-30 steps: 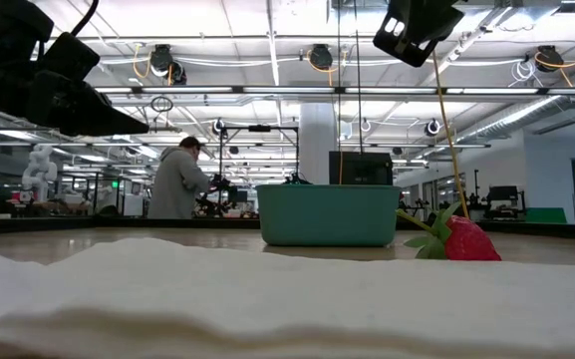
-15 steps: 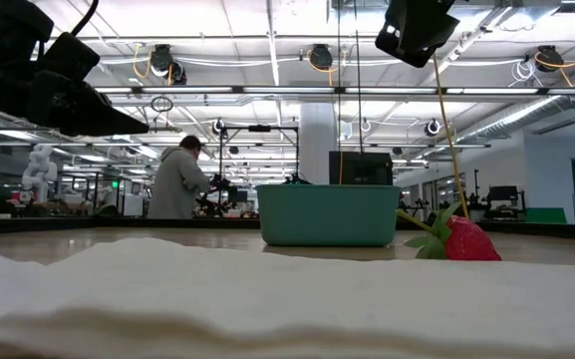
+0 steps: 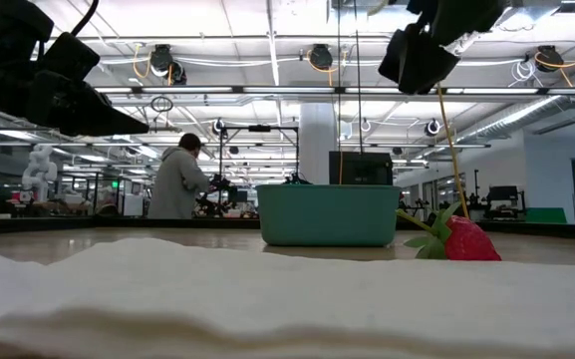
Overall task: Pick and placing Produce into tupperware
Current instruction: Put the strawberry into the green bin
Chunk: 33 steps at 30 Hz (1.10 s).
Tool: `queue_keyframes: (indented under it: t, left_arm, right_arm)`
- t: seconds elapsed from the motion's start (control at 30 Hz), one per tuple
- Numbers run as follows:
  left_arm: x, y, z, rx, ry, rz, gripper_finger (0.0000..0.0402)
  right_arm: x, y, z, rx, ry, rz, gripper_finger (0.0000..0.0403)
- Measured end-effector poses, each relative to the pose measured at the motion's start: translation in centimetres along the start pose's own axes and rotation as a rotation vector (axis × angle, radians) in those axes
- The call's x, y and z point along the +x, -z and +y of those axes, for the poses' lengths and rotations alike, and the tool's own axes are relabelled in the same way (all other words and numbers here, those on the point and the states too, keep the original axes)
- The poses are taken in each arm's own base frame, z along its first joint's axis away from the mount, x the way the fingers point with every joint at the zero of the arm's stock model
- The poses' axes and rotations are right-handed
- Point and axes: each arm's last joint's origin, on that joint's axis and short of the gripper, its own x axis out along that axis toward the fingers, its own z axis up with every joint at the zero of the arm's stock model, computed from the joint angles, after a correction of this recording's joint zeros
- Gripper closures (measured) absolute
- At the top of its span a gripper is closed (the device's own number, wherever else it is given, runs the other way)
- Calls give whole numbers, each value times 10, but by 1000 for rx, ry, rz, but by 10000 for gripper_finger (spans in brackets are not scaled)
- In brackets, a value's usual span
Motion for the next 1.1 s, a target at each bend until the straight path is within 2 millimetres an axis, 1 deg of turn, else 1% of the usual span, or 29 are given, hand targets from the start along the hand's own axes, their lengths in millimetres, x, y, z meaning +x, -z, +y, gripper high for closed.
queue_keyframes:
  t: [0.47, 0.6, 0.73, 0.8, 0.97, 1.1]
  left_arm:
    - [0, 0, 0, 0, 0, 0, 400]
    - [0, 0, 0, 0, 0, 0, 400]
    - [0, 0, 0, 0, 0, 0, 400]
    - [0, 0, 0, 0, 0, 0, 401]
    - [0, 0, 0, 0, 0, 0, 400]
    - [0, 0, 0, 0, 0, 0, 401]
  right_arm:
    - [22, 25, -12, 49, -8, -10, 183]
    - [27, 31, -9, 26, -22, -17, 183]
    - [32, 35, -1, -67, -57, -61, 183]
    - [33, 37, 1, -84, -65, -66, 180]
    - [35, 36, 2, -101, -23, -95, 162]
    - [45, 37, 0, -103, -2, -86, 144]
